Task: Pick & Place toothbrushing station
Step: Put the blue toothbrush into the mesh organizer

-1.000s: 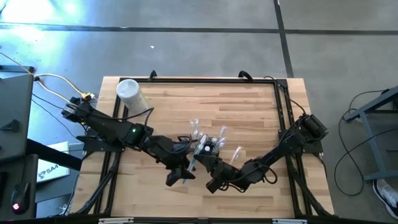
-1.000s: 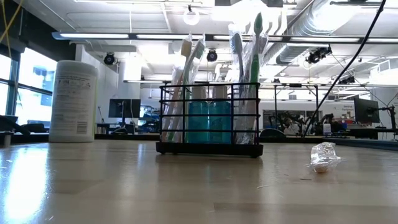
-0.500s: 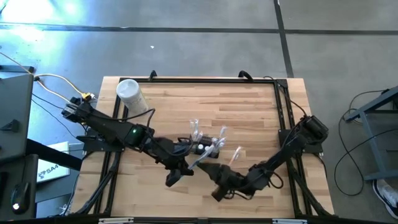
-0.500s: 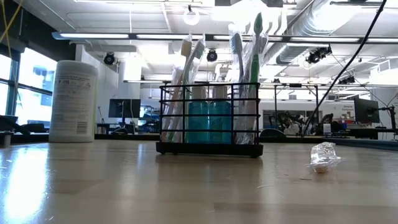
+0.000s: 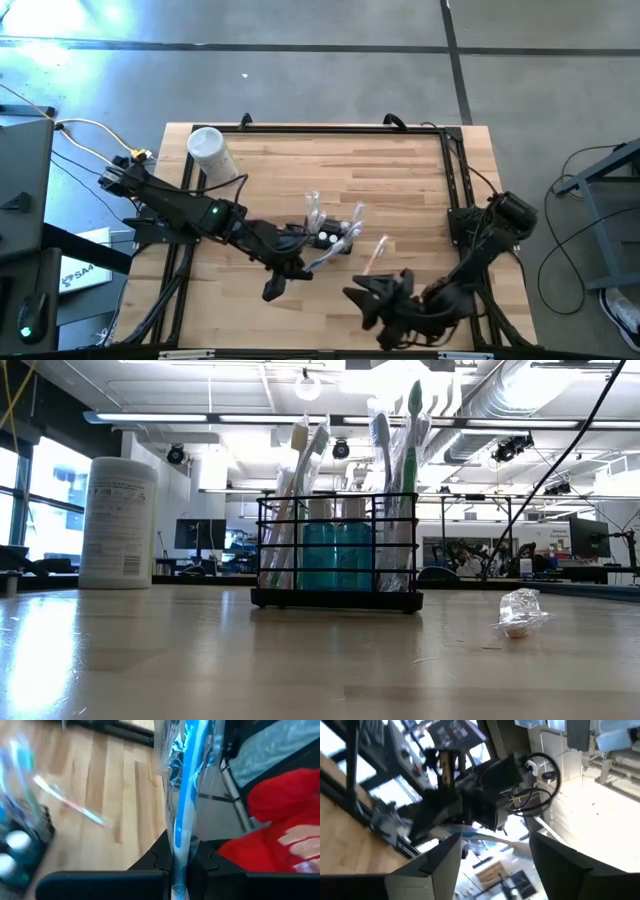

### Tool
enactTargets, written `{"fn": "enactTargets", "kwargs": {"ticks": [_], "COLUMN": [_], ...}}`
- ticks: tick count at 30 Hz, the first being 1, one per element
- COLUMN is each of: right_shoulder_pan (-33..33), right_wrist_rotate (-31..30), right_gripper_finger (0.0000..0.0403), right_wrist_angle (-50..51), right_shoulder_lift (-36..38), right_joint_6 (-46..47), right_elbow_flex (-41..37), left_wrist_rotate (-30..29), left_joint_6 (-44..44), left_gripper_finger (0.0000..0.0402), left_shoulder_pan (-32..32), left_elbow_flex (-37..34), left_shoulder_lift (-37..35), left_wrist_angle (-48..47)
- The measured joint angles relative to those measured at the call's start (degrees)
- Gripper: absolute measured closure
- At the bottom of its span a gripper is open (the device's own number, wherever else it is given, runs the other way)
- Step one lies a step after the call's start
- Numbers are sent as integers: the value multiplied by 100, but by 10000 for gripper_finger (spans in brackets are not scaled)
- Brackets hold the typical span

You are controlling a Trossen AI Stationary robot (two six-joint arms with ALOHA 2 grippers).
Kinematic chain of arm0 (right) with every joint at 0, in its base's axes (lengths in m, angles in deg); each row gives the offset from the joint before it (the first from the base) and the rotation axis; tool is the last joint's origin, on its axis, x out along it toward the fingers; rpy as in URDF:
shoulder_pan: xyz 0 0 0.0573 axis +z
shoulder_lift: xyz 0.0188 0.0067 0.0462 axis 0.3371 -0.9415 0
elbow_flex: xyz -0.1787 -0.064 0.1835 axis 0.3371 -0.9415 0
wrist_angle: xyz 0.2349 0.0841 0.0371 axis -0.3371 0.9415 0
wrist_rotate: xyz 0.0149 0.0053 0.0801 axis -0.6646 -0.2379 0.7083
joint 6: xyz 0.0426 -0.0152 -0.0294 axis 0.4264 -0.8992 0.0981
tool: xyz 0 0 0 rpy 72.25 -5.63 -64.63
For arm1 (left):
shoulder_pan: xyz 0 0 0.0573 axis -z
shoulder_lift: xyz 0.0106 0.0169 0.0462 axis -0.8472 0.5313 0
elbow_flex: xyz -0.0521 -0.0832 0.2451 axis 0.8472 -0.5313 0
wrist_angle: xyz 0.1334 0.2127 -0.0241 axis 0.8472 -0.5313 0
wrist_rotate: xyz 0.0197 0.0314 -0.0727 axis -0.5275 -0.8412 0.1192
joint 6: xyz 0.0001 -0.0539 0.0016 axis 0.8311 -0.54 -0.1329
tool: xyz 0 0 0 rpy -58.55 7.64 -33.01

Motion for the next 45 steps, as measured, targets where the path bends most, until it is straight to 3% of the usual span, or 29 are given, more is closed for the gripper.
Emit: {"fn": "enactTargets", "kwargs": {"ticks": [4, 9, 16, 23, 34, 40, 45], "right_shoulder_pan": [259, 403, -160, -182, 593, 489, 170], "right_wrist_rotate": [43, 169, -545, -771, -1639, -1121, -1015], "right_gripper_finger": [189, 191, 193, 208, 226, 227, 227], "right_wrist_angle": [-181, -667, -324, -46, 519, 523, 1195], "right_shoulder_lift": [114, 113, 113, 120, 120, 120, 120], "right_joint_6": [564, 1260, 3087, 3955, 4736, 4799, 5489], "right_elbow_flex": [-7, -28, -28, -26, -26, -26, -24], "left_wrist_rotate": [-270, -1164, -1541, -1540, -1693, -1800, -1800], "left_joint_6": [1034, 2409, 3461, 3493, 3677, 3968, 3941], "left_gripper_finger": [385, 384, 384, 384, 383, 383, 383], "left_shoulder_pan": [75, 368, 674, 670, 664, 661, 664], "left_elbow_flex": [9, 9, 9, 7, 4, 4, 4], "left_shoulder_lift": [-28, -13, 290, 667, 820, 822, 822], "left_wrist_angle": [12, 65, 837, 841, 1068, 1324, 1285]}}
